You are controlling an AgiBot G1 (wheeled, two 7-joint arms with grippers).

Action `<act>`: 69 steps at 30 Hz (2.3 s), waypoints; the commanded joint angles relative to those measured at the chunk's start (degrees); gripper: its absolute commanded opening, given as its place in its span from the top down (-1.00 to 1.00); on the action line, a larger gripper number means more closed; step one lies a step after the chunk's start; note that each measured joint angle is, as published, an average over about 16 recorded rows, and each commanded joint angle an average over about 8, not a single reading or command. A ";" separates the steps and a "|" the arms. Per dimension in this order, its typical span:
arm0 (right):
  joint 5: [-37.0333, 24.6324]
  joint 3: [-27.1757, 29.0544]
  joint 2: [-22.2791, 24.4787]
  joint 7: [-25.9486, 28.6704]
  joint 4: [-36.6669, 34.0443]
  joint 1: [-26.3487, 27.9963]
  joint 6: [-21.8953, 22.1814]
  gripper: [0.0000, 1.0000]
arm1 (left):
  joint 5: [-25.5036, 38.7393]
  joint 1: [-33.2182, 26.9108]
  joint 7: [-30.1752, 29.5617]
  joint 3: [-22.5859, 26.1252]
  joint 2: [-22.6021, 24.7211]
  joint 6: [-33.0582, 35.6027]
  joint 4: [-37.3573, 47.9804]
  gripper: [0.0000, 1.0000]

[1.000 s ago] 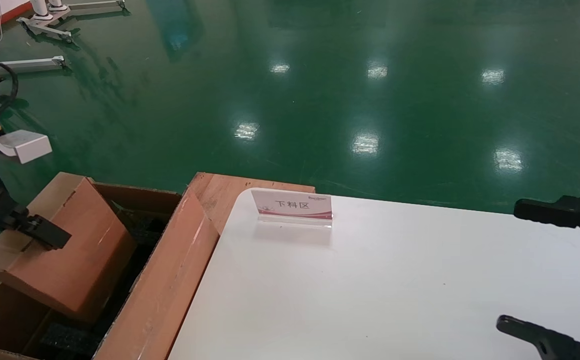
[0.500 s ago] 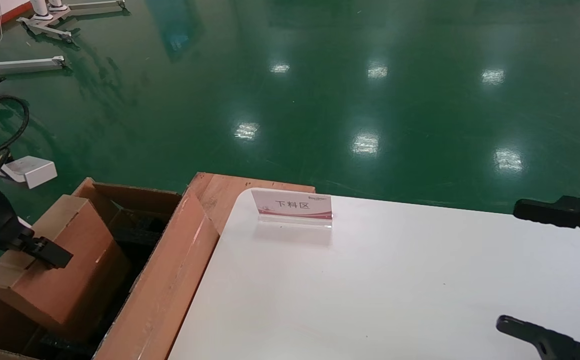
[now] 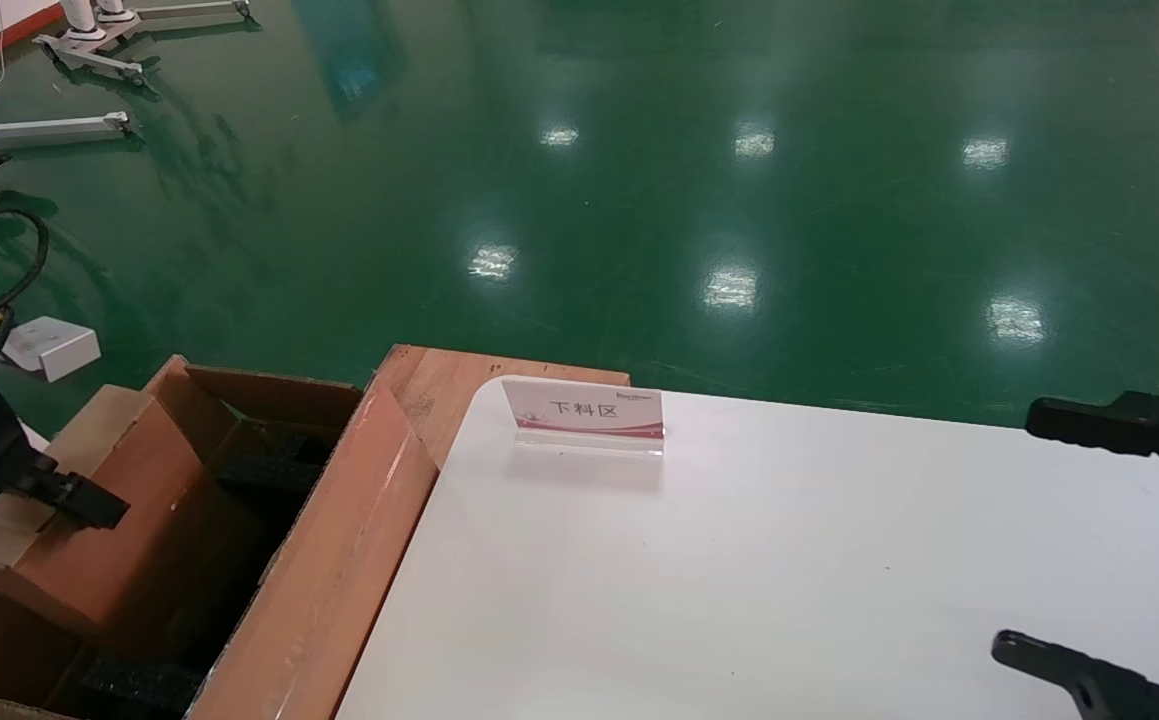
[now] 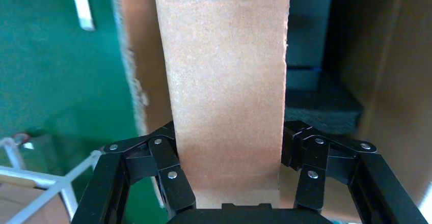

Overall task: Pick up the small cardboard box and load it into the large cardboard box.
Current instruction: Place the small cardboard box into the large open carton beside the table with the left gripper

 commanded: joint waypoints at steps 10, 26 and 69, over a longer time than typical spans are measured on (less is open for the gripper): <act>0.03 -0.04 0.02 -0.02 0.00 0.01 0.02 -1.00 | 0.33 3.81 2.35 -0.61 0.26 -4.59 2.99 1.00; 0.06 -0.09 0.04 -0.04 0.00 0.02 0.04 -1.00 | -1.90 11.78 3.97 -1.34 2.59 -6.67 8.97 1.00; 0.12 -0.18 0.07 -0.08 -0.02 0.02 0.09 -1.00 | -7.16 25.01 8.26 -3.06 5.66 -6.35 21.28 -1.00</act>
